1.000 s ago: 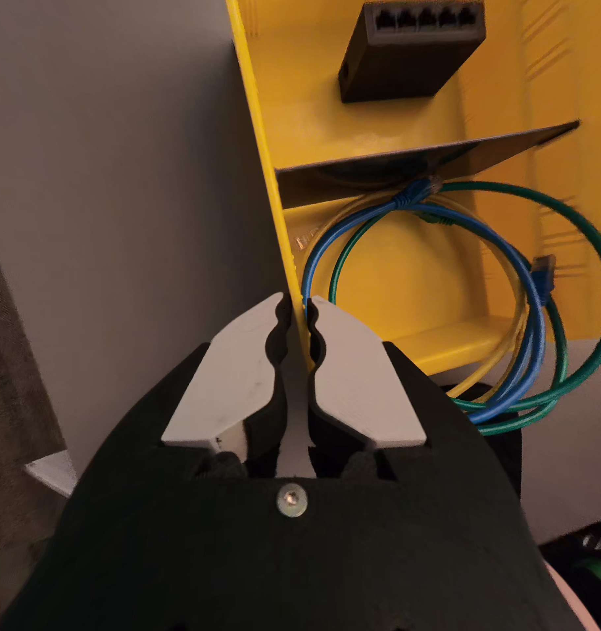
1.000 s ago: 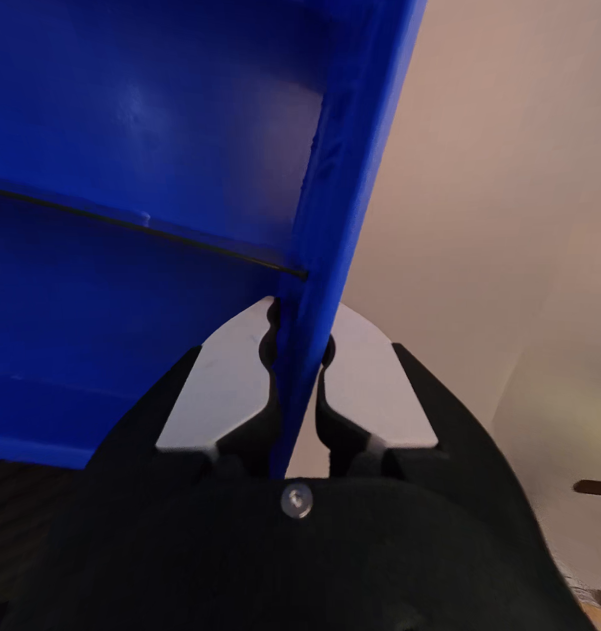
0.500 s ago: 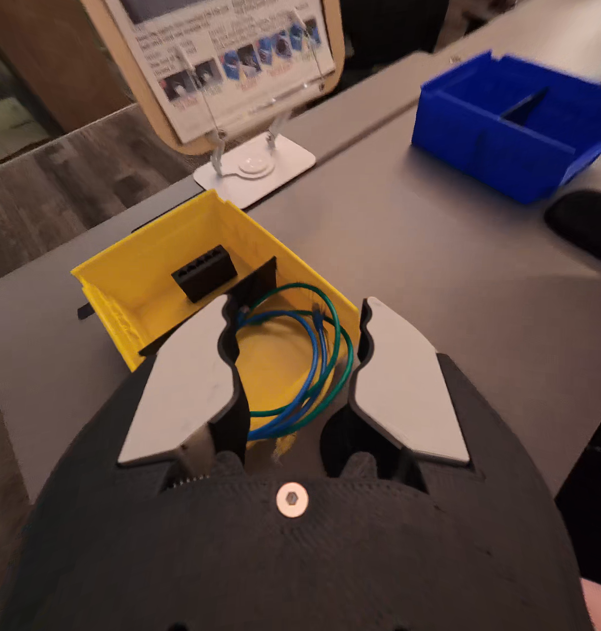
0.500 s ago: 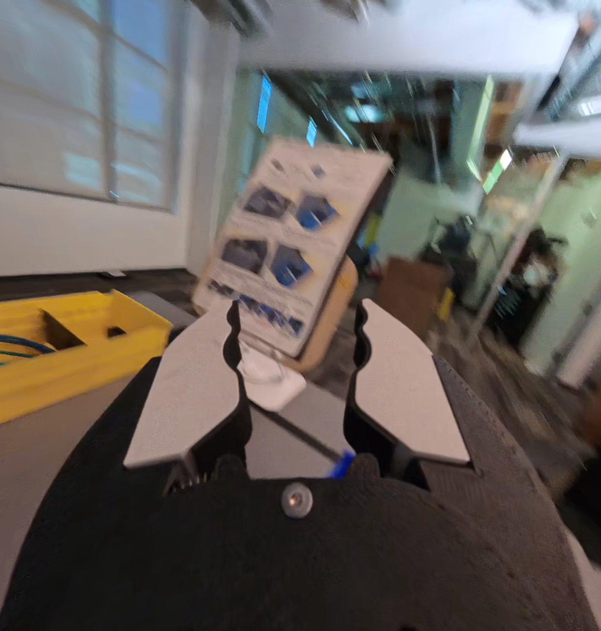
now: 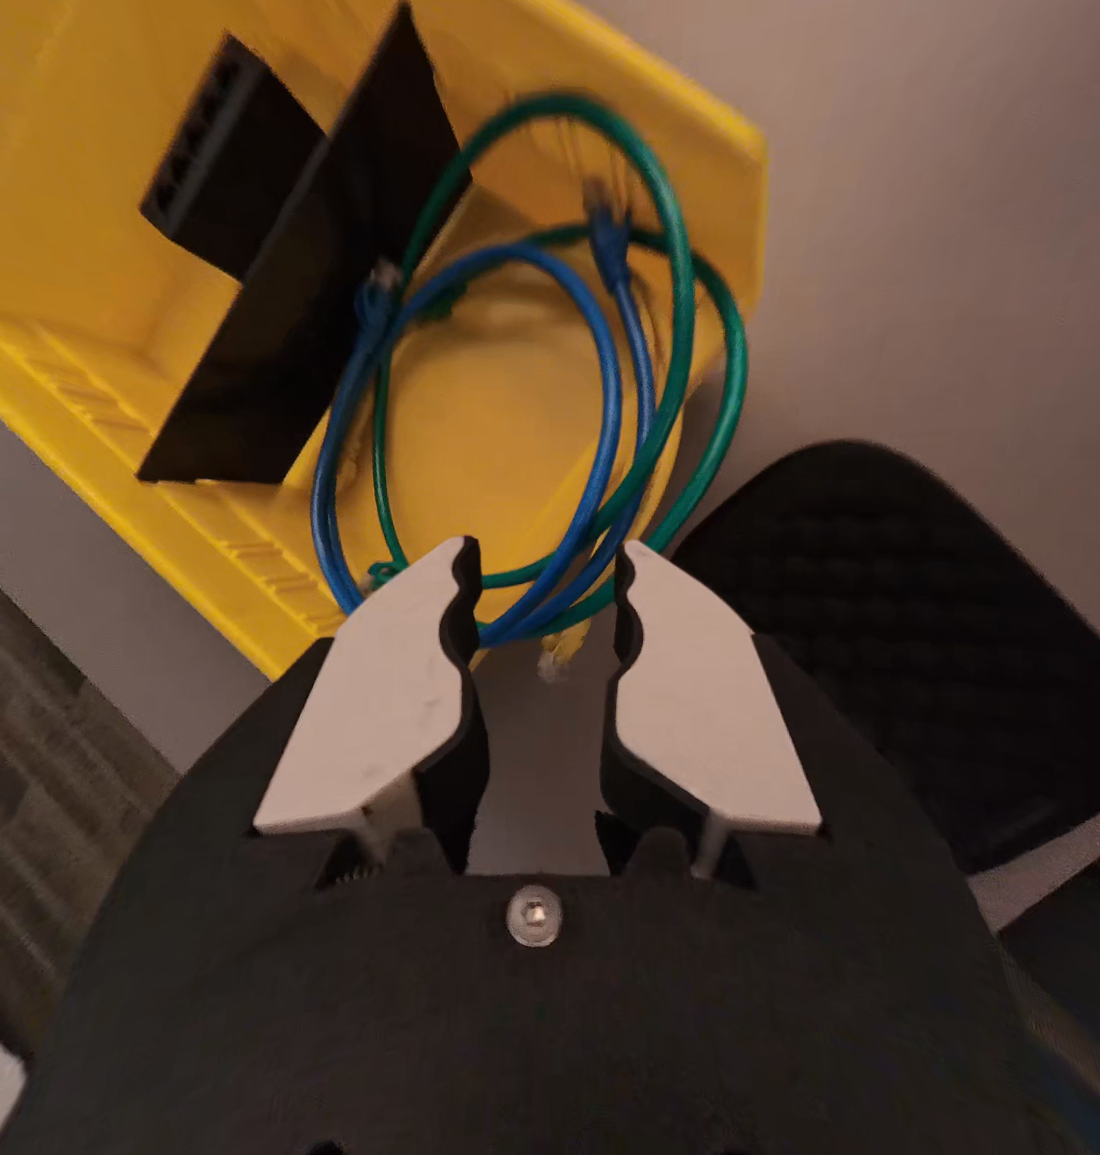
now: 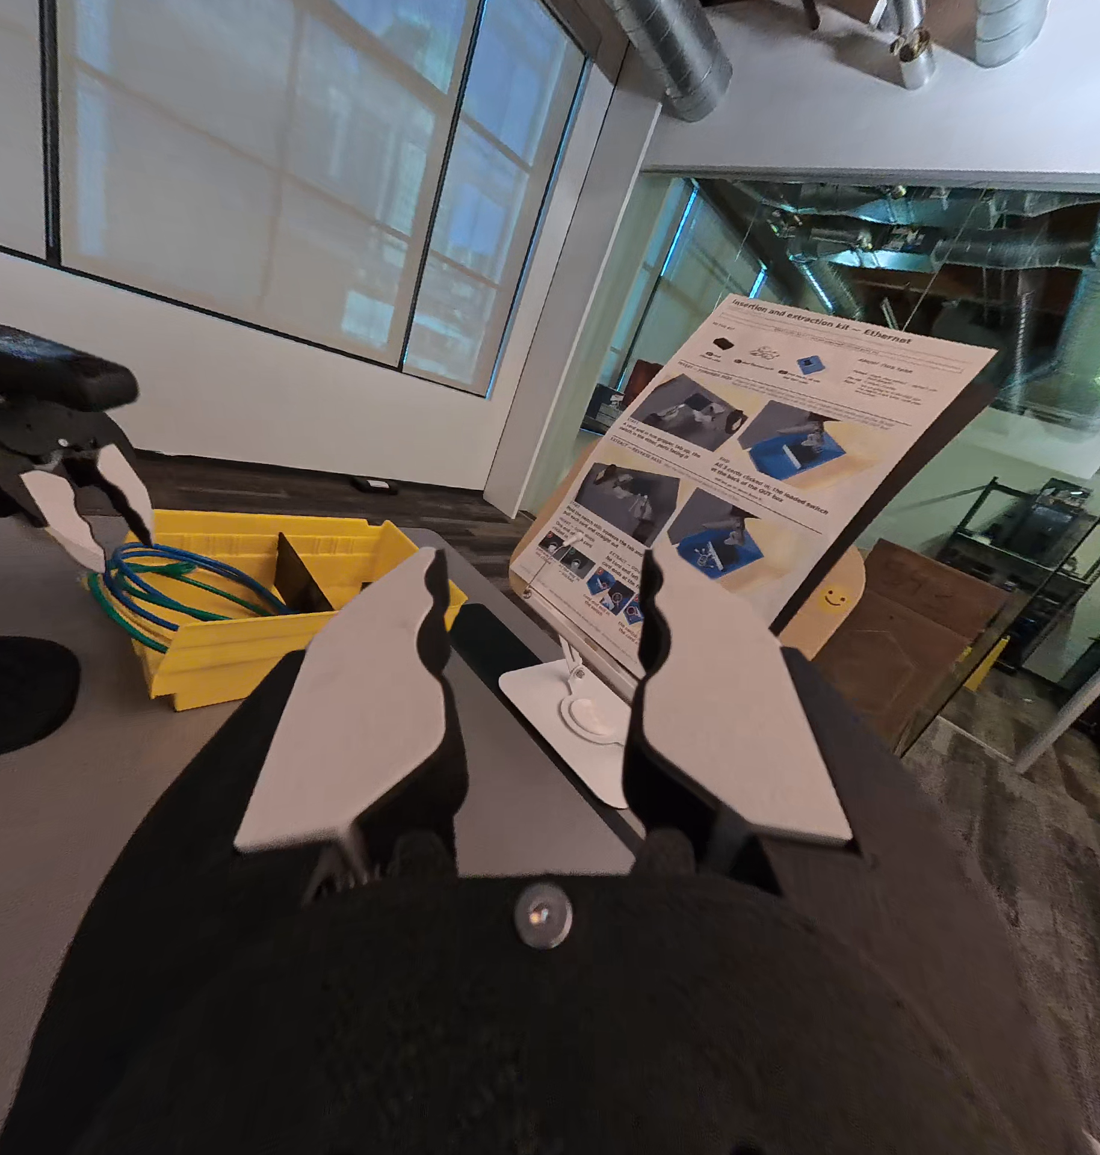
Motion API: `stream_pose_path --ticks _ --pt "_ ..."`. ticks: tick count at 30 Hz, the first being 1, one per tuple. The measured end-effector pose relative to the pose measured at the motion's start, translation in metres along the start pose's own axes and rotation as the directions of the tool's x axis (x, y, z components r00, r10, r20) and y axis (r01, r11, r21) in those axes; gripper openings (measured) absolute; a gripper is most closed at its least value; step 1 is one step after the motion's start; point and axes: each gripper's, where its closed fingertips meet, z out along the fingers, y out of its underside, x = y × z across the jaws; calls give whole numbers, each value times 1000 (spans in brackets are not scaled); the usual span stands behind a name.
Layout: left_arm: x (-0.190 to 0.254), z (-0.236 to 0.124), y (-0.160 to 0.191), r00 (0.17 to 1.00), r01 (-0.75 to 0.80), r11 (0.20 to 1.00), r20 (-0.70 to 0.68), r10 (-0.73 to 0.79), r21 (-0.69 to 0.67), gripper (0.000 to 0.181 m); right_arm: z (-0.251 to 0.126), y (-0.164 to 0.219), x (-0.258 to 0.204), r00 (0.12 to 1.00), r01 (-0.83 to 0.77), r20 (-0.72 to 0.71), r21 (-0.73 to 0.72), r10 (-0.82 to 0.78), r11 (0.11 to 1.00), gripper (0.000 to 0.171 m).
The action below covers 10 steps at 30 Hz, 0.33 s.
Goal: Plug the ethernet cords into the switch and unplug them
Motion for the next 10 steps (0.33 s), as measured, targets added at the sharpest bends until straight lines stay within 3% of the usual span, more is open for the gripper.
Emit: stream_pose_path --ticks 1,5,10 --pt "-3 2 4 1000 -6 1000 1 6 -26 38 -1 -1 0 1000 2 -3 5 -2 1000 60" --pt "-3 11 16 998 -57 993 -42 53 -105 10 -4 -2 1 1000 15 -13 -2 -15 1000 58" --pt "-24 -4 12 989 -125 980 62 136 -154 8 -7 2 9 998 47 -45 -28 -48 998 57"
